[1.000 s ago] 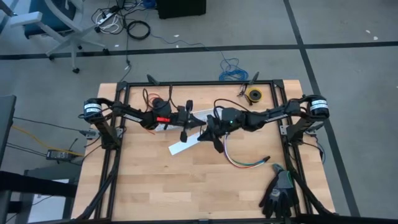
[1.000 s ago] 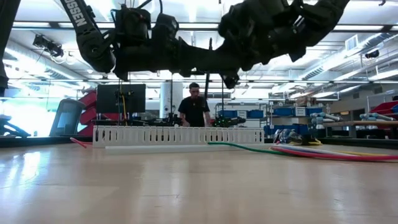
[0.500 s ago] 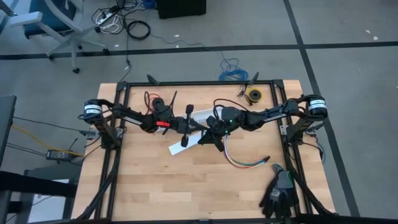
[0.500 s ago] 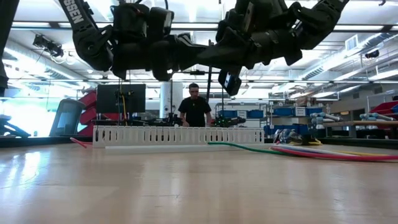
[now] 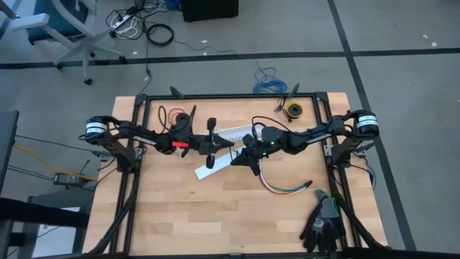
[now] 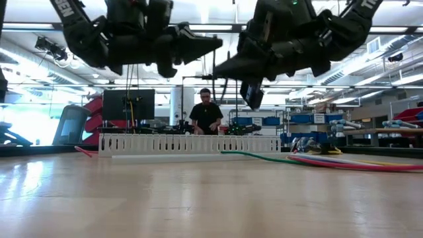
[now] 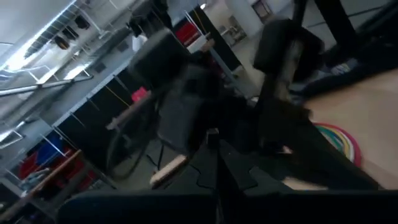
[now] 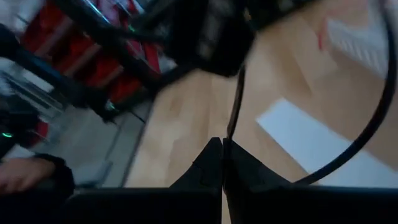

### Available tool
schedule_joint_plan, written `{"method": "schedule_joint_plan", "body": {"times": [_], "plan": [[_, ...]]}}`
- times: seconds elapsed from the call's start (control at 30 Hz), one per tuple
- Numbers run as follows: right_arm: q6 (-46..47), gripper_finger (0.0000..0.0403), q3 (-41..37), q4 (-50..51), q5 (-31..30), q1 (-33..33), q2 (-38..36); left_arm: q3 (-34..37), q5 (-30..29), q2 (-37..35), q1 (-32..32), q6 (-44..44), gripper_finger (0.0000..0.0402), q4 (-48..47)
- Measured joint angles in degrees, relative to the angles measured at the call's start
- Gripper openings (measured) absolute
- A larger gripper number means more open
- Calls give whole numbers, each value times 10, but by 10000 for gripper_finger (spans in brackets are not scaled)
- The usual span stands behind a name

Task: Ziptie cables
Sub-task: Prepare the black zip tie

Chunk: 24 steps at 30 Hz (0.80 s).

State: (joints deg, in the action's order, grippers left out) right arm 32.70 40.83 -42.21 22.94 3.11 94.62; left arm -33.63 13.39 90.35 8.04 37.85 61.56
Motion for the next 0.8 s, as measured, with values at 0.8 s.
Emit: {"method": "schedule_joint_plan", "body": {"times": [0.8], "plan": [[-39, 0, 10, -30, -100, -75, 0, -22, -93, 9, -59, 27, 3, -66]]}}
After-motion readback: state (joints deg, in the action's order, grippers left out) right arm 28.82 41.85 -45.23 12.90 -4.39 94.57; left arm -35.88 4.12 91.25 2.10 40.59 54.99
